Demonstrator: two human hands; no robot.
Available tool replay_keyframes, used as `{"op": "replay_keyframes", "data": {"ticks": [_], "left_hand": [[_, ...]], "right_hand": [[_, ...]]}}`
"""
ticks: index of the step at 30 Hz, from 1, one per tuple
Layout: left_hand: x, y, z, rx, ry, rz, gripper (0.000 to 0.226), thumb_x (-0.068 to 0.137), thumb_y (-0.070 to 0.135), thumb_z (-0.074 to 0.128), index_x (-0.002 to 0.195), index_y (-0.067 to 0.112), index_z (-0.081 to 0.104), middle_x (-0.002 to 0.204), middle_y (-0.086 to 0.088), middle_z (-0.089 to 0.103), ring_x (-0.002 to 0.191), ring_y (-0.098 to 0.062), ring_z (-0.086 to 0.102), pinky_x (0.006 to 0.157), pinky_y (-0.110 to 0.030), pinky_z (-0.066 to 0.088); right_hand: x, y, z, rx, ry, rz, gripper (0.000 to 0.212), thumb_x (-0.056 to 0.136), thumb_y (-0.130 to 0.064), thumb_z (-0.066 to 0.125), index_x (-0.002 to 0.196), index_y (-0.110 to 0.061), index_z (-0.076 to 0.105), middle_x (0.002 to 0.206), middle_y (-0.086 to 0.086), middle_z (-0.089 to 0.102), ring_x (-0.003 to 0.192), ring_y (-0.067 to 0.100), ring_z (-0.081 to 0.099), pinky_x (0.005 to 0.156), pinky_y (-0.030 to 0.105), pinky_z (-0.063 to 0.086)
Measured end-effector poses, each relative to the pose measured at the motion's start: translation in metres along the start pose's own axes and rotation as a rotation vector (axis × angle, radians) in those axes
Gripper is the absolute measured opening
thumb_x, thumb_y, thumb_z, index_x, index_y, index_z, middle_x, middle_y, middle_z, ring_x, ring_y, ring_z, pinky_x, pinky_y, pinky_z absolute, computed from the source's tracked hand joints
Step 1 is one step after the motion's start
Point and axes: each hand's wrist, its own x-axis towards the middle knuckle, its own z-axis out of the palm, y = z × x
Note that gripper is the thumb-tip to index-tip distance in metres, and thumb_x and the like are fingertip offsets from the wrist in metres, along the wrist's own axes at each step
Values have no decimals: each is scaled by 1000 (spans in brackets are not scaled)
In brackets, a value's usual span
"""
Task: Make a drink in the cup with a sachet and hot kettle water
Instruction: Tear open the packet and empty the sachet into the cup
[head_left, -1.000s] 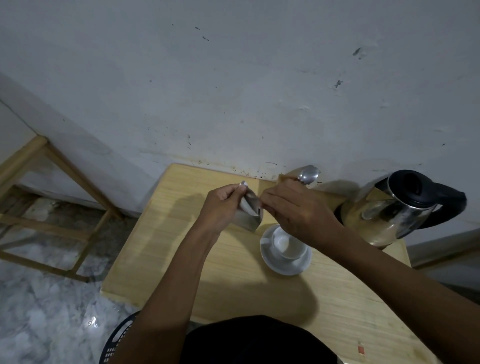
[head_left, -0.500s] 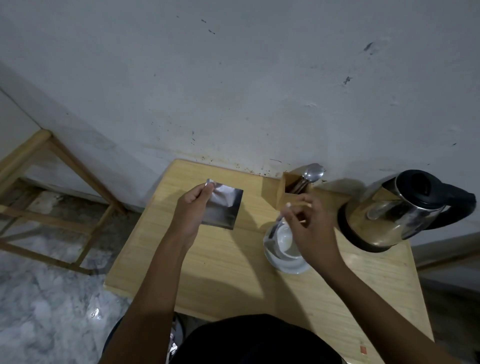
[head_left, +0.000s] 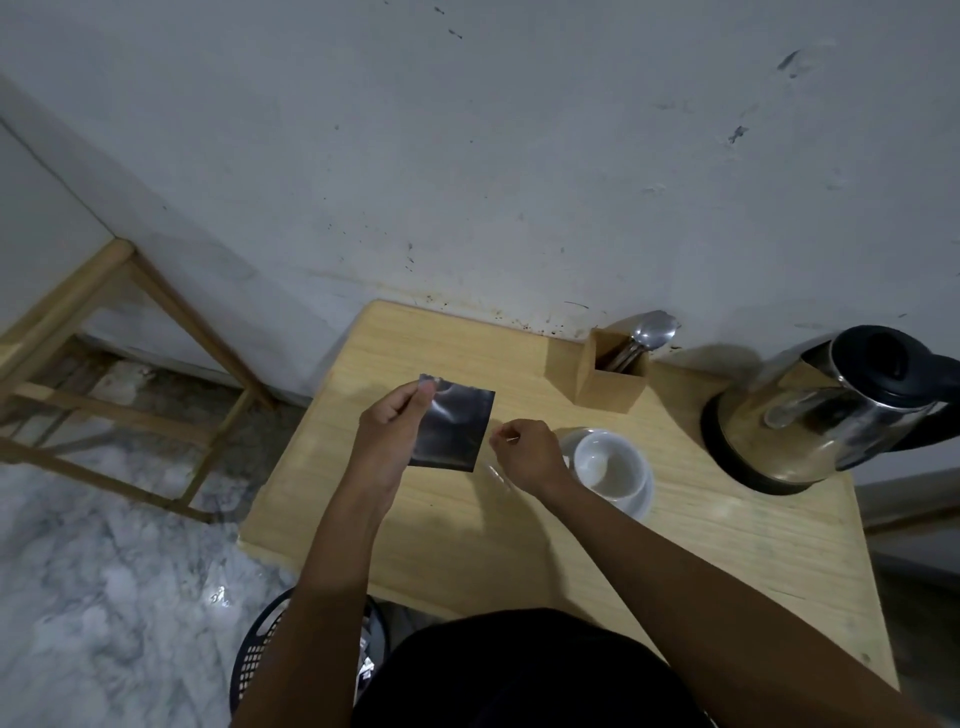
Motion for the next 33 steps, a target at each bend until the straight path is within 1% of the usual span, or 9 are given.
{"op": "replay_keyframes", "data": {"ticks": [5, 8, 11, 14, 19, 22, 26, 29, 33], "left_hand": [[-2, -1, 5, -6, -11, -7, 24, 91, 41, 53, 105, 32, 70, 113, 20, 65, 115, -5, 53, 101, -30, 42], [-3, 0, 13, -21, -35, -12, 23, 89, 43, 54, 103, 34, 71, 113, 19, 64, 118, -8, 52, 101, -31, 42], [-7, 4, 33, -15, -113, -16, 23, 86, 50, 56, 98, 39, 71, 117, 7, 66, 116, -18, 56, 105, -45, 44], [-14, 5, 61, 18, -189, -21, 23, 86, 49, 57, 99, 36, 71, 113, 5, 70, 111, -18, 61, 101, -43, 48], [-20, -3, 97, 93, -319, -43, 22, 88, 31, 60, 87, 11, 70, 76, -9, 69, 69, -18, 61, 66, -33, 47], [-19, -11, 115, 185, -355, -77, 19, 86, 26, 64, 76, 10, 68, 69, 0, 64, 63, -14, 54, 55, -23, 40], [-19, -20, 134, 230, -417, -119, 10, 85, 23, 65, 83, 17, 73, 82, -6, 69, 76, -21, 63, 67, -33, 47], [-17, -23, 142, 266, -420, -171, 11, 84, 23, 64, 88, 17, 72, 98, -18, 73, 93, -36, 69, 71, -39, 52], [-17, -26, 150, 236, -393, -242, 17, 81, 19, 63, 90, 7, 72, 99, -20, 73, 97, -40, 68, 76, -43, 55]], "right_hand": [[-14, 0, -15, 249, 62, -16, 23, 99, -15, 47, 104, -12, 69, 102, -2, 67, 95, 16, 61, 82, 29, 47], [-33, 0, -34, 559, -39, 7, 21, 98, -19, 49, 105, -15, 68, 107, 0, 69, 101, 21, 66, 88, 38, 51], [-54, 10, -50, 516, -143, -78, 15, 97, -20, 56, 106, -19, 68, 103, -2, 73, 98, 11, 68, 84, 28, 53], [-66, 25, -63, 436, -59, -104, 11, 96, -20, 59, 94, -18, 70, 89, -3, 74, 88, 10, 69, 81, 28, 54], [-82, 55, -92, 443, 107, -145, 21, 94, -16, 63, 83, 1, 67, 71, 14, 66, 65, 16, 61, 71, 30, 50], [-89, 78, -100, 403, 173, -116, 15, 92, -19, 65, 97, -5, 70, 79, 11, 72, 72, 16, 68, 68, 27, 51], [-103, 113, -105, 270, 236, -75, 36, 91, -22, 65, 125, -28, 52, 100, -7, 70, 85, 1, 66, 71, 18, 52], [-117, 136, -105, 119, 187, -174, 57, 88, -25, 67, 138, -32, 40, 130, -16, 50, 109, -2, 56, 84, 22, 50], [-128, 146, -104, -134, 146, -289, 73, 75, -40, 75, 137, -45, 37, 146, -16, 27, 120, -1, 42, 83, 23, 52]]}}
